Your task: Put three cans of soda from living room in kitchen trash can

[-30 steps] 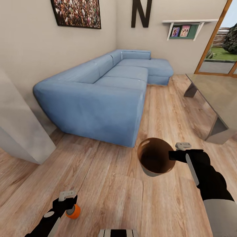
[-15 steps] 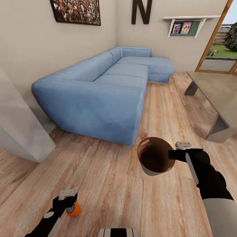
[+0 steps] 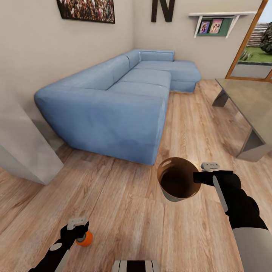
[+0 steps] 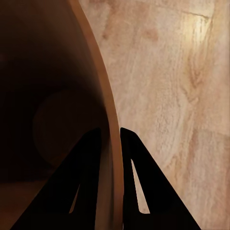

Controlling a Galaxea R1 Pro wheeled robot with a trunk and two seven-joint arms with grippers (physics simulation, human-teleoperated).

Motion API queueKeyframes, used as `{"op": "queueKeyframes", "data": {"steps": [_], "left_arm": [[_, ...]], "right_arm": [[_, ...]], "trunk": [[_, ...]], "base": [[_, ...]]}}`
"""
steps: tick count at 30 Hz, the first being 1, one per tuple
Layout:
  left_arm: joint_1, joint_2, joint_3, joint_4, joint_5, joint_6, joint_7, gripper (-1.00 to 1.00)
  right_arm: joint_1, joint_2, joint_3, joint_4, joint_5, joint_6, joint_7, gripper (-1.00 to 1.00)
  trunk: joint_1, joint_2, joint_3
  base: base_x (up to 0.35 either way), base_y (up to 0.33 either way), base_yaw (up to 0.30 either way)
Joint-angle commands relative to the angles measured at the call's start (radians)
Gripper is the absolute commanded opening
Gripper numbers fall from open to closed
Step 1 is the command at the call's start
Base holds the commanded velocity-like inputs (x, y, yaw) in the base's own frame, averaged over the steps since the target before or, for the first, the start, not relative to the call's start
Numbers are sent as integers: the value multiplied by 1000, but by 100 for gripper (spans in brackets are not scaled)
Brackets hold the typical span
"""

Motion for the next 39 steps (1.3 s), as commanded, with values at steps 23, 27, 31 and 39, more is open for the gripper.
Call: {"op": "queueKeyframes", "data": {"steps": [23,27,31,39], "left_arm": [[0,0,-2,2,0,1,0,100],[0,0,-2,2,0,1,0,100],[0,0,-2,2,0,1,0,100],[0,0,-2,2,0,1,0,100]], "right_arm": [[0,1,1,0,-15,1,3,-100],[0,1,1,0,-15,1,3,-100],[0,1,1,0,-15,1,3,-100],[0,1,1,0,-15,1,3,-100]], "trunk": [[0,0,-37],[0,0,-43],[0,0,-49],[0,0,-62]], "base": [[0,0,0],[0,0,0],[0,0,0],[0,0,0]]}}
